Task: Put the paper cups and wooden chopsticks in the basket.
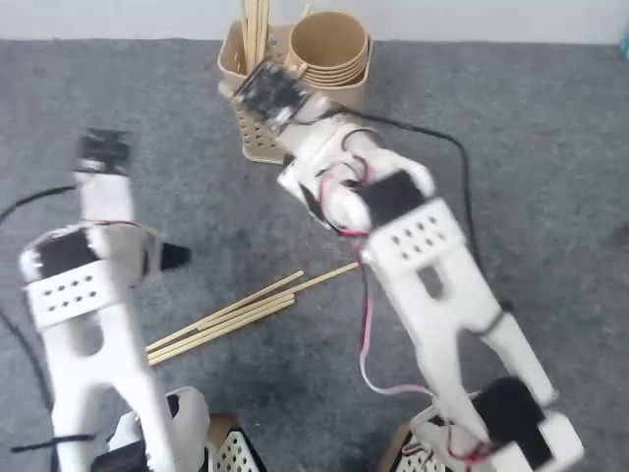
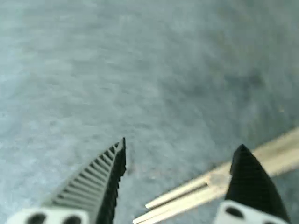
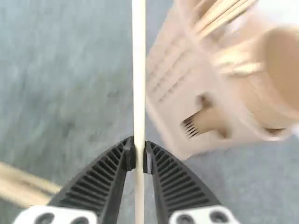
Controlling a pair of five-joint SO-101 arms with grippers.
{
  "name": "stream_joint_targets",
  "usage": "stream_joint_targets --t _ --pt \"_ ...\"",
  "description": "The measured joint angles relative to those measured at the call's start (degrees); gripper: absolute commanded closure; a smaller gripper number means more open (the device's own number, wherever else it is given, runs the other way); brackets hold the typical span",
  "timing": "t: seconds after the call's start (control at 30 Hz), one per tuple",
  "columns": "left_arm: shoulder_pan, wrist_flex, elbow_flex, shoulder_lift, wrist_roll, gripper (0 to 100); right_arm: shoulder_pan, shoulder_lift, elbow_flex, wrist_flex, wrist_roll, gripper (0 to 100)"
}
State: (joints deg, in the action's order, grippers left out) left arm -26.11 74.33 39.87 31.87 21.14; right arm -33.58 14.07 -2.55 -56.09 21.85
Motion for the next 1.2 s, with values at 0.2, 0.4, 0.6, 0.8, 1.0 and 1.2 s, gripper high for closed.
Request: stream_joint_targets --t 0.2,0.4,0.6,0.8,1.0,1.2 --pt "8.18 2.46 5.63 0.00 7.21 66 1.67 7.91 0.00 1.14 -3.08 99.1" --pt "17.41 9.58 5.98 0.00 17.41 66 4.84 8.88 0.00 1.41 -3.25 99.1" --pt "24.26 3.52 10.99 0.00 19.60 66 8.09 8.97 0.00 1.49 -3.43 99.1" --pt "26.29 -8.53 17.67 0.00 20.31 66 9.05 14.07 -0.09 1.49 -3.43 99.1" --pt "26.73 -18.73 22.51 0.00 22.51 66 9.05 18.81 -0.09 1.49 -3.43 99.1" --pt "26.73 -21.01 23.30 -2.02 22.77 69 9.05 22.42 -2.55 1.49 -3.43 99.1"
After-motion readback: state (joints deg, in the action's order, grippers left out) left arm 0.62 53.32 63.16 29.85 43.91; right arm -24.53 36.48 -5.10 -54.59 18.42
